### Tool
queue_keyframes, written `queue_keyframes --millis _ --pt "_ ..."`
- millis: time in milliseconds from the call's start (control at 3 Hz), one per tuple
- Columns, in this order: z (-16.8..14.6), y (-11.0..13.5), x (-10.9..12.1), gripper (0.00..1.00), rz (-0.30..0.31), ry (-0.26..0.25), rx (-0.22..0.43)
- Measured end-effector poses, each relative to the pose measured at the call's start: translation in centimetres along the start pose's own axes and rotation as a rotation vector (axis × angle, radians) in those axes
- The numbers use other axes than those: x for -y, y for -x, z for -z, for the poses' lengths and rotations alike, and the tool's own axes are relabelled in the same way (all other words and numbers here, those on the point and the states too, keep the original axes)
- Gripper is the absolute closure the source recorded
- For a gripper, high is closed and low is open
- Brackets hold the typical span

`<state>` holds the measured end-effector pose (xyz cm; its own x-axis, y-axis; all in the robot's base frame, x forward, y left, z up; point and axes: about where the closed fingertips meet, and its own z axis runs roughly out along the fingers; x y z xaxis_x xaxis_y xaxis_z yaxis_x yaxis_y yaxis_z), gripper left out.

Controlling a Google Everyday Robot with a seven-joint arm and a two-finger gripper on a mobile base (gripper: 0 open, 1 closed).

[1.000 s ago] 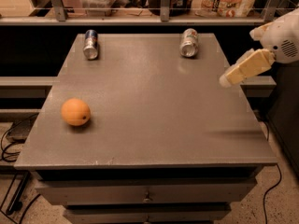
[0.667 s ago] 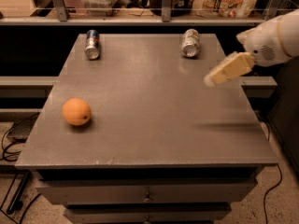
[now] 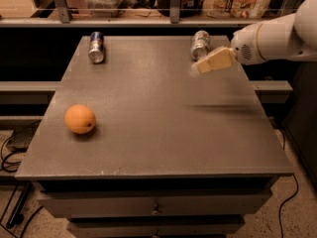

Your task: Move 7up can near orange

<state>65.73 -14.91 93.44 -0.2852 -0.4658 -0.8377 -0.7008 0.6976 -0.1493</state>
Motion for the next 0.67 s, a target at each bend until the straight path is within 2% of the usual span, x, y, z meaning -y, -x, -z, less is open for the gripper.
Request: queue_keyframes --millis 667 --pt "-6.7 0.7 6.1 0.0 -0.175 -0.079 0.114"
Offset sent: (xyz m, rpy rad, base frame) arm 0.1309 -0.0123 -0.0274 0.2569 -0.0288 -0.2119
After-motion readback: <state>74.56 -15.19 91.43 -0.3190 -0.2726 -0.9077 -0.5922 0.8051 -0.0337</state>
